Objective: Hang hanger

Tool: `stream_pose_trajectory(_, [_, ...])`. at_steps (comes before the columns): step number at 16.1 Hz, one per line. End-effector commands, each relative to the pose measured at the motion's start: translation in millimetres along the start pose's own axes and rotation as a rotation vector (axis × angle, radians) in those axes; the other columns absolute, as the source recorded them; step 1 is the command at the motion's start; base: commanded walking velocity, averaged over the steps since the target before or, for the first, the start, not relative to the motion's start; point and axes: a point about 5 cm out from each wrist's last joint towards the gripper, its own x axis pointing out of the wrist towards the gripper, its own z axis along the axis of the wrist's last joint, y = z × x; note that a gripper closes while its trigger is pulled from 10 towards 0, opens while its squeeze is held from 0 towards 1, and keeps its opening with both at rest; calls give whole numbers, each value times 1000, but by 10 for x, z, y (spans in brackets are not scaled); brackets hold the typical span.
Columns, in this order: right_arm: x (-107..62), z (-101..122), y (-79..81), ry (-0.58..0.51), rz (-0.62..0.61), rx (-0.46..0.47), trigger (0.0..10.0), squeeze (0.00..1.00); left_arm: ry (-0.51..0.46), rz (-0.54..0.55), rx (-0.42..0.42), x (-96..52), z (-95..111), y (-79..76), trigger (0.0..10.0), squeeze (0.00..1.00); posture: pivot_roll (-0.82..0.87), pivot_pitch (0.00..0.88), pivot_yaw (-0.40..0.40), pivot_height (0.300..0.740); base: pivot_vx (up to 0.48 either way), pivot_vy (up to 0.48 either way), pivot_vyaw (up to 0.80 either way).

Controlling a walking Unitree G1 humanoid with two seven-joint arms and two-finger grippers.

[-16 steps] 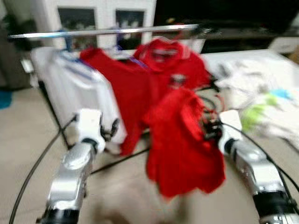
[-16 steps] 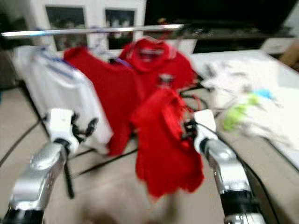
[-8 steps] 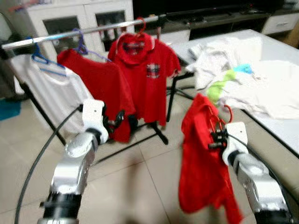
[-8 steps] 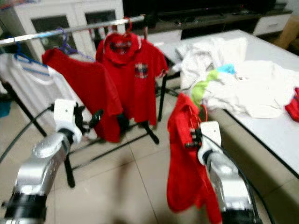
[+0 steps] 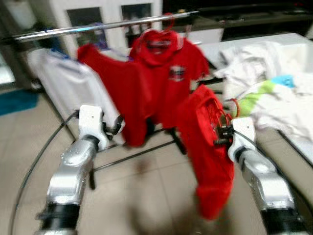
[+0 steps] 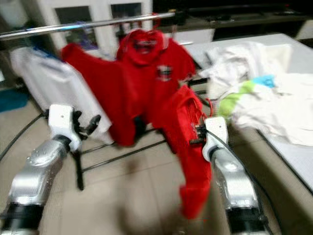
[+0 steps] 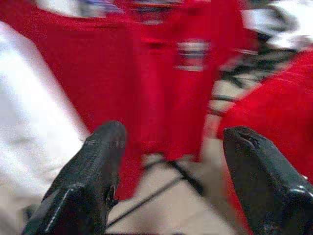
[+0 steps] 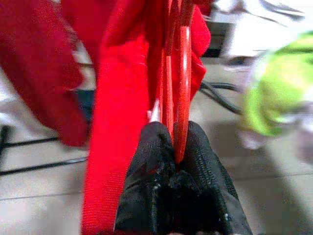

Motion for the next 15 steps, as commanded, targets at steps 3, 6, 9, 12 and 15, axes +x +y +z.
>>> stream_pose_trajectory(3, [21,113,22,-52,5,-17,10000,0,-20,0,31,-11,65,37,10000,0,-18,0,16,740,451,0,0])
stream_pose_trajectory(6, [39,131,45,-55,23,-29,10000,0,-17,-3,39,-13,63,38,10000,0,-17,0,13,740,455,0,0])
stream_pose_trajectory(9, [65,147,90,-54,59,-60,10000,0,-19,4,44,-15,68,49,10000,0,-12,0,5,740,456,0,0])
stream_pose_trajectory(12, [81,141,103,-43,83,-66,10000,0,-20,3,51,-24,67,50,10000,0,-9,0,1,740,466,0,0])
stream_pose_trajectory(15, [91,150,149,-41,137,-71,10000,0,-19,-2,61,-41,62,41,10000,0,-1,0,-9,740,480,0,465])
